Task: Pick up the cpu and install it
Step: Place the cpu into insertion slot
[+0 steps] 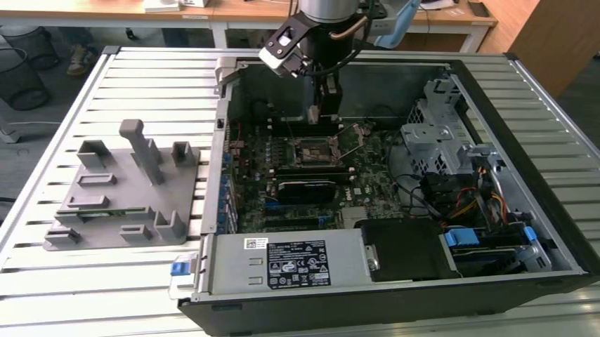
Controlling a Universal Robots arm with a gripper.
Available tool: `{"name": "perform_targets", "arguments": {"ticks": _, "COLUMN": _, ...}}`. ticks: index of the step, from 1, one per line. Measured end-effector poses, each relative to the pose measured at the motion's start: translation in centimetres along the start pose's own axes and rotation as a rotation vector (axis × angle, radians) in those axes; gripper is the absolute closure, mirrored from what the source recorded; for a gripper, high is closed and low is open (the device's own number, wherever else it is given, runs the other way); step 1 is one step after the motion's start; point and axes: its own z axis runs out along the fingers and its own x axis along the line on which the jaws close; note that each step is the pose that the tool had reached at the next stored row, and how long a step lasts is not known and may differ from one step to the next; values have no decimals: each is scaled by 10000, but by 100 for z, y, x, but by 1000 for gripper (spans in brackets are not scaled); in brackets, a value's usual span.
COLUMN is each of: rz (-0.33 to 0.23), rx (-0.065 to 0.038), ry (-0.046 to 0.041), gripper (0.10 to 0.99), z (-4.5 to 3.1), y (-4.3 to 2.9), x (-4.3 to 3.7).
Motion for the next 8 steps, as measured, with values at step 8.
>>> {"name": "perform_targets", "arguments": {"ticks": 8, "rz": 0, "rx": -1, "ry": 1, "gripper": 561, "z": 57, "y": -3, "x": 8}}
